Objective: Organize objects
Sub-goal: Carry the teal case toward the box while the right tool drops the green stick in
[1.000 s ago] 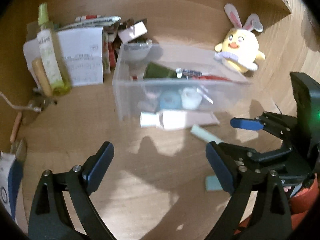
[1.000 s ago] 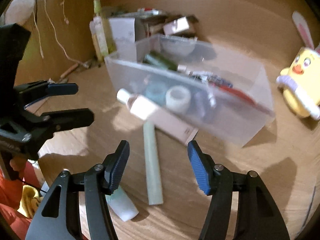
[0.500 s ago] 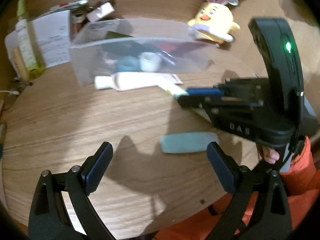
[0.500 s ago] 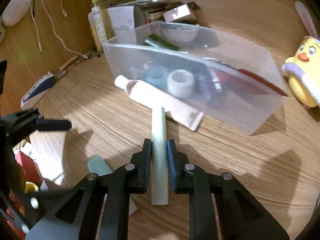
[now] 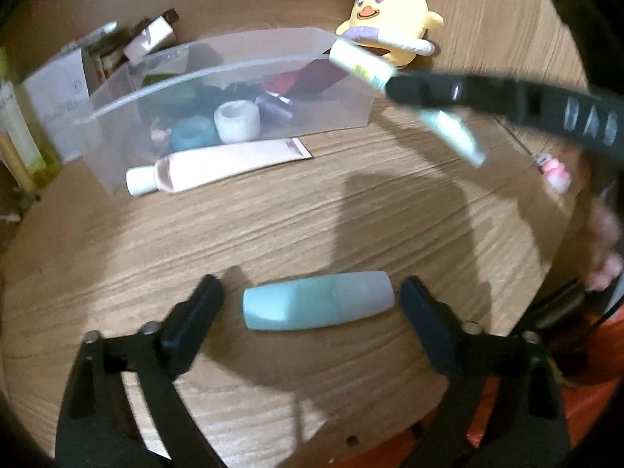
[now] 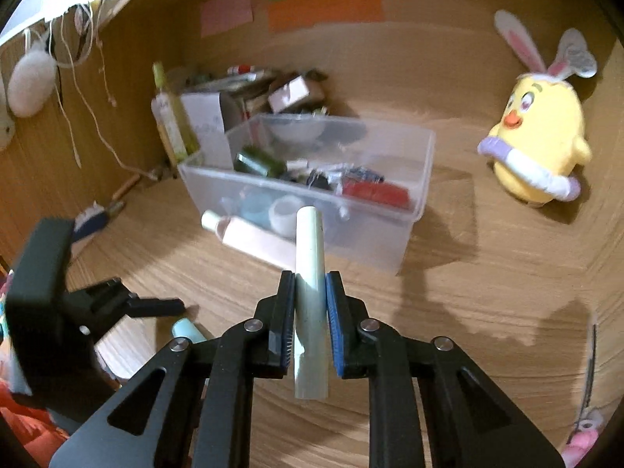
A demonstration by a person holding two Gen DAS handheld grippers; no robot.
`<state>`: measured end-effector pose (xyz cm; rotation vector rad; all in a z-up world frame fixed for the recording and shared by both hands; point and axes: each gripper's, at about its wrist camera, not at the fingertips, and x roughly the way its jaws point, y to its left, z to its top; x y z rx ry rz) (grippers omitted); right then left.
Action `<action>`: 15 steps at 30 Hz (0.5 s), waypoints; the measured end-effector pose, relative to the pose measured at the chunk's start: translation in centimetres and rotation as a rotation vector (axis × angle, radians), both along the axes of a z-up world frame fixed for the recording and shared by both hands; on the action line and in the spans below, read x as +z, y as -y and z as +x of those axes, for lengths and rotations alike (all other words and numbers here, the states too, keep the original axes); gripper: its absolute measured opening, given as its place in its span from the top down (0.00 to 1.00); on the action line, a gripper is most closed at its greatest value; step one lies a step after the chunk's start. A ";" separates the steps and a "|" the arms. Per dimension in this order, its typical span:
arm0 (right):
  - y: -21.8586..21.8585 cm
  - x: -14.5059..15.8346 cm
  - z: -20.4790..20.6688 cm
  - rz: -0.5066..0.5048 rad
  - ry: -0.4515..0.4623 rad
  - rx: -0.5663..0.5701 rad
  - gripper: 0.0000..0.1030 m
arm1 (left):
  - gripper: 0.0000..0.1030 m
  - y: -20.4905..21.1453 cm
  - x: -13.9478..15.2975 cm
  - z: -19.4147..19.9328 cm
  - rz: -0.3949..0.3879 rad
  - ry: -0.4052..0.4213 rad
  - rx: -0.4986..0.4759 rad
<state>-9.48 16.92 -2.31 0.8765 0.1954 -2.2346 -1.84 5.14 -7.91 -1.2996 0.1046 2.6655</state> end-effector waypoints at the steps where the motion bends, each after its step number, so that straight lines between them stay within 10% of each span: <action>1: -0.1 0.5 -0.1 -0.010 -0.014 -0.005 0.86 | 0.27 -0.1 0.1 0.1 0.003 -0.008 -0.011; 15: 3.0 3.8 -5.6 -0.017 -0.090 -0.044 0.86 | 0.29 2.8 1.3 -1.1 0.111 -0.026 0.053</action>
